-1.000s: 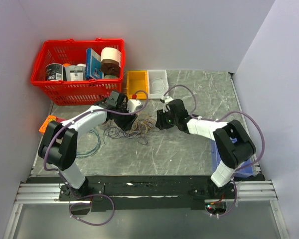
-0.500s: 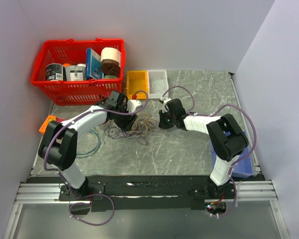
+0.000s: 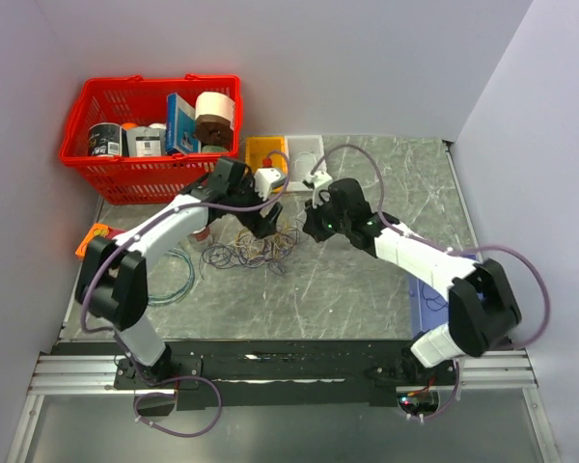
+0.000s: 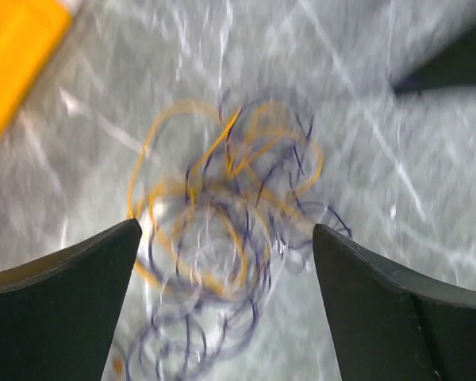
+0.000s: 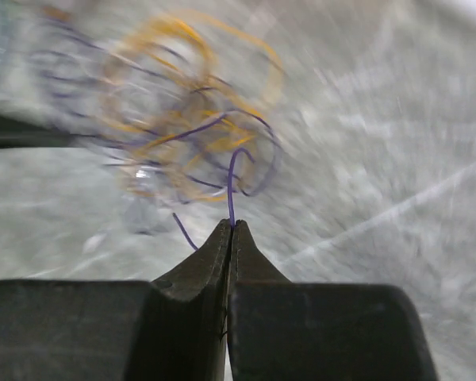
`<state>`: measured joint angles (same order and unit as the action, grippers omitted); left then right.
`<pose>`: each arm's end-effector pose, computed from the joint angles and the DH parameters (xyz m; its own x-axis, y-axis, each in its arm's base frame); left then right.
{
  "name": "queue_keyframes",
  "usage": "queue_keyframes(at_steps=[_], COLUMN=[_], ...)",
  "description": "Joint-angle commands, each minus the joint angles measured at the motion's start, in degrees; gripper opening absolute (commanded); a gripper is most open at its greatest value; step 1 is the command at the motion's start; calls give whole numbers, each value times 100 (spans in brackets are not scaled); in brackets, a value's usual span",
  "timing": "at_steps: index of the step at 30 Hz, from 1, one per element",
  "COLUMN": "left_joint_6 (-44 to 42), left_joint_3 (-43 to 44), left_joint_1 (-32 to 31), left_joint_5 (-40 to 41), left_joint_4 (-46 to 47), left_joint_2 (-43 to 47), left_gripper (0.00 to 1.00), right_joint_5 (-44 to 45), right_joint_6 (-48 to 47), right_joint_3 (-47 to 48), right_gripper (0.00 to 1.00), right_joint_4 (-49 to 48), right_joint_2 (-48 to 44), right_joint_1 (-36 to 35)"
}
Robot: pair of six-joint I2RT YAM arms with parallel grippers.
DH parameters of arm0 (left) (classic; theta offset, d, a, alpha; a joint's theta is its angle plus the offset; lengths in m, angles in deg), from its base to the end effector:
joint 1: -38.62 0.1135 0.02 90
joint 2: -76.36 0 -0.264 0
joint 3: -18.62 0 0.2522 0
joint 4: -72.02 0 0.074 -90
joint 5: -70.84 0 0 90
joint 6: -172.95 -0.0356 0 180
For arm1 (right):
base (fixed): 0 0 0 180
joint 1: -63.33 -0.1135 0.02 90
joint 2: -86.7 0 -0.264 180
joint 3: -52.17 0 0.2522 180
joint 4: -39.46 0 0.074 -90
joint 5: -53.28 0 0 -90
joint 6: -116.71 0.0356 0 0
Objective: Untangle the cables
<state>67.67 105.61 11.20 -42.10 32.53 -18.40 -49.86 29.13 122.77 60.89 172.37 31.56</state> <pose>0.3170 -0.1801 0.2641 -0.4552 0.5096 -0.7301 0.8074 0.5819 -0.0973 0.2771 0.1811 0.2465 -0.5335 -0.2820 -0.7974 -0.6461 0.7443 0.1690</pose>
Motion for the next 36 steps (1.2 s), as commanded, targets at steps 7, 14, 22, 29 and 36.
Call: queue_keyframes(at_steps=[7, 14, 22, 29, 36], left_joint_6=[290, 219, 88, 9, -71], left_joint_3=[105, -116, -371, -564, -757], left_joint_1=[-211, -211, -185, -141, -71], left_joint_5=[-35, 44, 219, 387, 641], left_joint_4=[349, 385, 482, 561, 719], left_joint_2=[-1115, -1053, -974, -983, -992], left_gripper=[63, 54, 59, 59, 59], right_joint_5=[23, 93, 759, 1673, 2685], right_joint_6=[-558, -760, -1032, -1567, -2245], right_joint_3=[1082, 2594, 4324, 5915, 7595], right_gripper=[0, 0, 0, 0, 0], right_joint_4=[965, 1369, 1352, 1448, 1397], right_joint_2=[-1552, -2256, -2537, -2266, -1703], right_joint_1=[21, 127, 180, 241, 259])
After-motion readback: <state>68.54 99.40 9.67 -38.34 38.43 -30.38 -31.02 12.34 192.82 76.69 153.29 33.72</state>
